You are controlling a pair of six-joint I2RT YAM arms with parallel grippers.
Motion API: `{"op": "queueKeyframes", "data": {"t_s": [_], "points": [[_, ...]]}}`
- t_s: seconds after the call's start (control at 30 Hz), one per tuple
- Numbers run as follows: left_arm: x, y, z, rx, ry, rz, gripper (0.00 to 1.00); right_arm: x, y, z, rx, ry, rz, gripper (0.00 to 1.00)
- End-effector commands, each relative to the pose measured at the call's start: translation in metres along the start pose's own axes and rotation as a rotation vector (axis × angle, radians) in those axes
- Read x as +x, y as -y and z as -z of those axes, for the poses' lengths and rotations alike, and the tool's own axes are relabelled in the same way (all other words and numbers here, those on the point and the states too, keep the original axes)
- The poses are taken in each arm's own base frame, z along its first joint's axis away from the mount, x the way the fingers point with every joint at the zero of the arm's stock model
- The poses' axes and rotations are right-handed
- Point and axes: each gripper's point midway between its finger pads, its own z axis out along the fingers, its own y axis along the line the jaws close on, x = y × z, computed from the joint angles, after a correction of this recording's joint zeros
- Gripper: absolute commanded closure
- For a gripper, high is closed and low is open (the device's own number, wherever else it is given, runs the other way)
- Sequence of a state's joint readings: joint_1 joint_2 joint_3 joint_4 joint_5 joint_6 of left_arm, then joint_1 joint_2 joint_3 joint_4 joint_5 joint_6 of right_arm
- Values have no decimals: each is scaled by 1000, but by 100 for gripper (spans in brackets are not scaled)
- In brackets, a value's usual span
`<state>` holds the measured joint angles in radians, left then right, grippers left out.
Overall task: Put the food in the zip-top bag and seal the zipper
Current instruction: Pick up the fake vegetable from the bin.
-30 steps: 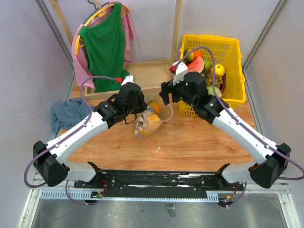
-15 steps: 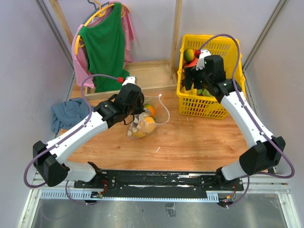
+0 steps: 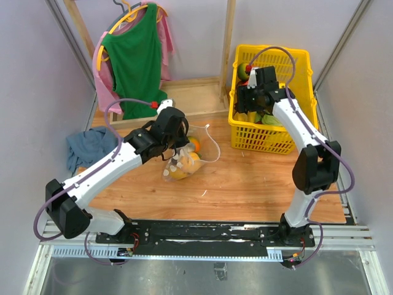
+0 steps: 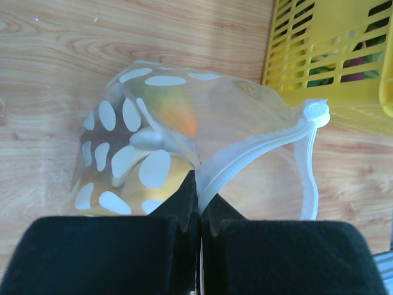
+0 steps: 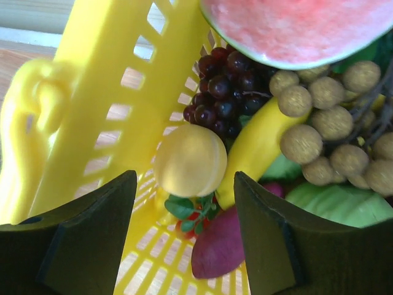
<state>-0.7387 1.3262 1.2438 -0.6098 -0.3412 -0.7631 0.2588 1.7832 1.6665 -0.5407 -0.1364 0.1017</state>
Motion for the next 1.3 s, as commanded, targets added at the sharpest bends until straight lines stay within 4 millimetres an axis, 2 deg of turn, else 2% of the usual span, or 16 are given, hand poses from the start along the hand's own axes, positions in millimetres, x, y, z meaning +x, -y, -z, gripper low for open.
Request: {"op": "queueKeyframes", "data": {"t_s": [0.0,0.1,0.27,0.47,0.57,0.67,0.77,0.97,1.27], "points": [[-17,17,-2,30,42,155,100,11,-4,-22,-65,-82,-59,35],[-14,23,-9,45,36,200,100,26,-4,-39,-80,-143,-85,34],[8,26,-29,47,-37,191,100,57,1,-64,-85,-257,-113,25],[31,27,-45,43,-124,141,100,80,6,-79,-88,-327,-137,26],[31,27,-45,40,-132,118,100,82,10,-79,-76,-335,-140,29],[28,25,-42,36,-118,108,100,80,13,-73,-60,-332,-134,36],[24,23,-37,37,-105,87,100,73,14,-60,-55,-303,-123,48],[16,17,-24,43,-81,-6,100,46,9,-25,-57,-203,-100,67],[9,7,0,108,-51,-227,100,23,11,24,-9,-75,-85,75]]}}
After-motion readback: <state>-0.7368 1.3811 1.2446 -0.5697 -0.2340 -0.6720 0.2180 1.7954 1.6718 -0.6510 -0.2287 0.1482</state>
